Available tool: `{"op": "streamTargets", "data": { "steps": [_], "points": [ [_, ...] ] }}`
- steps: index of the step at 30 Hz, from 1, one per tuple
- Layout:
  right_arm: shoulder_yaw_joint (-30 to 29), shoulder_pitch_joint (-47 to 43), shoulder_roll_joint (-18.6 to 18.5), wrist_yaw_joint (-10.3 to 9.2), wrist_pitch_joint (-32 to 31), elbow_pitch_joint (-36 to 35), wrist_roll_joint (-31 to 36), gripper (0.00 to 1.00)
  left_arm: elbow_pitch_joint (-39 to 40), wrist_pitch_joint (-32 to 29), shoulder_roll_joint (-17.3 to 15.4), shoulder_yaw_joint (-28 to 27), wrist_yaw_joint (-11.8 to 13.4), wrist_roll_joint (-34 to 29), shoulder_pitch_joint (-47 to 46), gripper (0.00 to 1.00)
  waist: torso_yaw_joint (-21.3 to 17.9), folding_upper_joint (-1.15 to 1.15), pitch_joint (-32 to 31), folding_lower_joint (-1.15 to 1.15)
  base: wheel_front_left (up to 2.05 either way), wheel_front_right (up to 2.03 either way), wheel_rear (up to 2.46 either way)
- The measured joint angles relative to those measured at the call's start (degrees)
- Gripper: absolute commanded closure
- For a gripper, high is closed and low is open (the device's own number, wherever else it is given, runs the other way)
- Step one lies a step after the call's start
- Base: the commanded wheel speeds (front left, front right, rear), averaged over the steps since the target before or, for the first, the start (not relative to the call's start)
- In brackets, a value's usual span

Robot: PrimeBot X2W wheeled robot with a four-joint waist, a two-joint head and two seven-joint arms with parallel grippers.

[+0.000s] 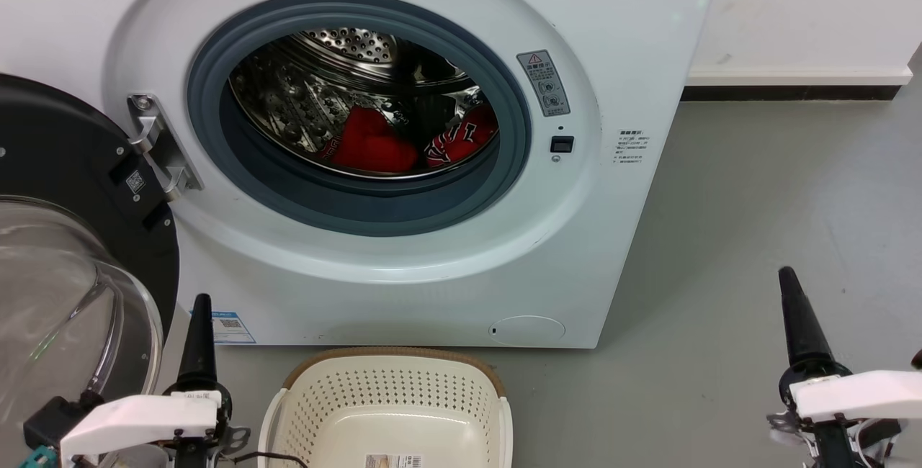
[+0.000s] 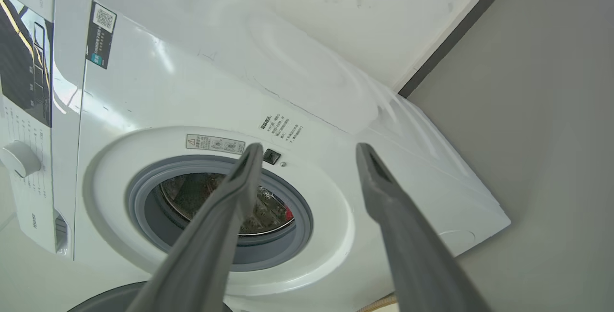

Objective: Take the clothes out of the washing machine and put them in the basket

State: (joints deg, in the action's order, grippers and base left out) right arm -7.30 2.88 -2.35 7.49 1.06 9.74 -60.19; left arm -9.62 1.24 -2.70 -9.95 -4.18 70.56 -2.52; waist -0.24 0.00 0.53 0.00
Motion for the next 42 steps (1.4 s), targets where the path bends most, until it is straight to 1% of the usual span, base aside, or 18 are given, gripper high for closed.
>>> {"op": "streamTargets", "data": {
  "steps": [8,12,15,19,26,36,42],
  "points": [
    [0.54,0.00,-0.03,0.00,1.78,-5.60,13.81,0.00,6.51,1.59,-0.02,1.44,3.68,-10.09,1.04,0.00,-0.12,0.00,0.24,0.00,0.00,0.00,0.00],
    [1.65,-0.01,-0.03,0.00,2.53,-7.73,19.65,0.00,8.18,2.36,-0.02,3.31,4.70,-14.86,1.77,0.00,-0.13,0.00,0.31,0.00,0.00,0.00,0.00],
    [2.30,-0.30,-0.04,0.00,3.07,-8.88,23.38,0.00,9.16,2.99,-0.02,4.25,4.77,-17.78,2.41,0.00,-0.12,0.00,0.33,0.00,0.00,0.00,0.00],
    [2.90,-0.68,-0.05,0.00,3.81,-9.95,27.66,0.00,10.20,3.59,-0.03,5.38,4.90,-21.57,2.88,0.00,-0.09,0.00,0.38,0.00,0.00,0.00,0.00],
    [4.03,-0.82,-0.08,0.00,5.03,-11.41,35.00,0.00,11.98,4.87,-0.04,7.33,6.80,-29.34,3.42,0.00,-0.04,0.00,0.58,0.00,0.00,0.00,0.00],
    [4.85,-1.87,-0.12,0.00,6.67,-11.71,44.47,0.00,13.85,6.54,-0.05,10.57,7.80,-39.62,3.49,0.00,-0.08,0.00,0.81,0.00,0.00,0.00,0.00],
    [5.45,-2.04,-0.18,0.00,7.50,-11.46,49.35,0.00,14.50,7.49,-0.43,12.68,8.98,-43.98,4.05,0.00,-0.13,0.00,0.91,0.00,0.00,0.00,0.00]
  ]
}}
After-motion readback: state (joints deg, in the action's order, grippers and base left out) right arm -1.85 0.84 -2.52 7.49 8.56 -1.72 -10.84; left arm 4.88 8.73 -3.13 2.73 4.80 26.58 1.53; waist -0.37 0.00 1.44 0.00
